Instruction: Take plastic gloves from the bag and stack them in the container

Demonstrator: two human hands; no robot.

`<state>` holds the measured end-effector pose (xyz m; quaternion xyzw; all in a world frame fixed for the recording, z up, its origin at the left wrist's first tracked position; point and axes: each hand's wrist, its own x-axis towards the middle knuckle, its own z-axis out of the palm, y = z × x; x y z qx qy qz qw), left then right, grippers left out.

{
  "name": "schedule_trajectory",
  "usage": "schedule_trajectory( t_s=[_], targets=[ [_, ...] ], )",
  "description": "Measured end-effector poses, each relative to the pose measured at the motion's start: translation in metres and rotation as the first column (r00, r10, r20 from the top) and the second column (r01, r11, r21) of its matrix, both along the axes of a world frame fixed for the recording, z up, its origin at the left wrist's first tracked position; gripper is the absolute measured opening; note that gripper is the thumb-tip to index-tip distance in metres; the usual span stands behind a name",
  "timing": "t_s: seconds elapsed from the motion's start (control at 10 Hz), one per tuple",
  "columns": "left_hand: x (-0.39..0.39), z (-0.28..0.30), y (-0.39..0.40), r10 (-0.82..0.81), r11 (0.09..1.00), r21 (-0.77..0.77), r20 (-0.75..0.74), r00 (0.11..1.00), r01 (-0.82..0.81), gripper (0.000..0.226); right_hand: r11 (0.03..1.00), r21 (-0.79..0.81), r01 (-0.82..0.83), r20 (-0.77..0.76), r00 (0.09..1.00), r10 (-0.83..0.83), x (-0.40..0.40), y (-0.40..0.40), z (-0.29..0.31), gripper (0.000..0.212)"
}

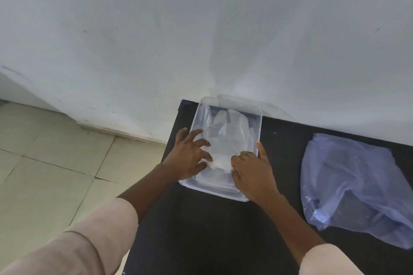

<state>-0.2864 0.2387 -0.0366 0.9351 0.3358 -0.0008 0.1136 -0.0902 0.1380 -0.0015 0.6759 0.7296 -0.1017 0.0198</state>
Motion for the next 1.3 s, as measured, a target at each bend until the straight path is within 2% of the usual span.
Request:
schedule_trajectory(
  t_s=[0.1,0.4,0.8,0.9,1.0,1.1,1.2,1.3],
  targets=[
    [-0.001,0.008,0.002,-0.051,0.997,-0.059,-0.151,0.987,0.043,0.039,0.991,-0.118,-0.061,0.087,0.994,0.071,0.000,0.001,0.006,0.029],
    [0.001,0.026,0.007,-0.192,0.981,-0.112,-0.382,0.904,0.160,0.052,0.958,-0.255,-0.132,0.175,0.968,0.180,0.000,0.001,0.012,0.030],
    [0.005,0.027,0.004,-0.143,0.989,-0.085,-0.423,0.895,0.118,0.061,0.955,-0.254,-0.150,0.191,0.961,0.202,0.003,0.001,0.006,0.035],
    [0.008,0.029,0.002,-0.075,0.995,-0.087,-0.330,0.941,0.049,0.057,0.964,-0.210,-0.160,0.174,0.965,0.198,0.004,0.000,0.004,0.035],
    [0.013,0.032,-0.004,0.024,0.992,-0.117,-0.147,0.989,-0.041,0.054,0.967,-0.204,-0.153,0.161,0.969,0.187,0.009,0.001,0.004,0.035],
    [0.015,0.035,-0.020,0.205,0.969,-0.181,0.191,0.960,-0.171,0.046,0.969,-0.188,-0.160,0.092,0.979,0.180,0.013,-0.004,0.008,0.037],
    [0.020,0.051,-0.028,0.307,0.941,-0.252,0.365,0.879,-0.224,0.037,0.981,-0.097,-0.165,-0.001,0.986,0.166,0.015,-0.007,0.015,0.045],
    [0.029,0.088,-0.043,0.515,0.819,-0.518,0.476,0.713,-0.245,0.018,0.998,0.059,0.012,-0.221,0.975,0.001,0.017,-0.015,0.039,0.051]
  ],
)
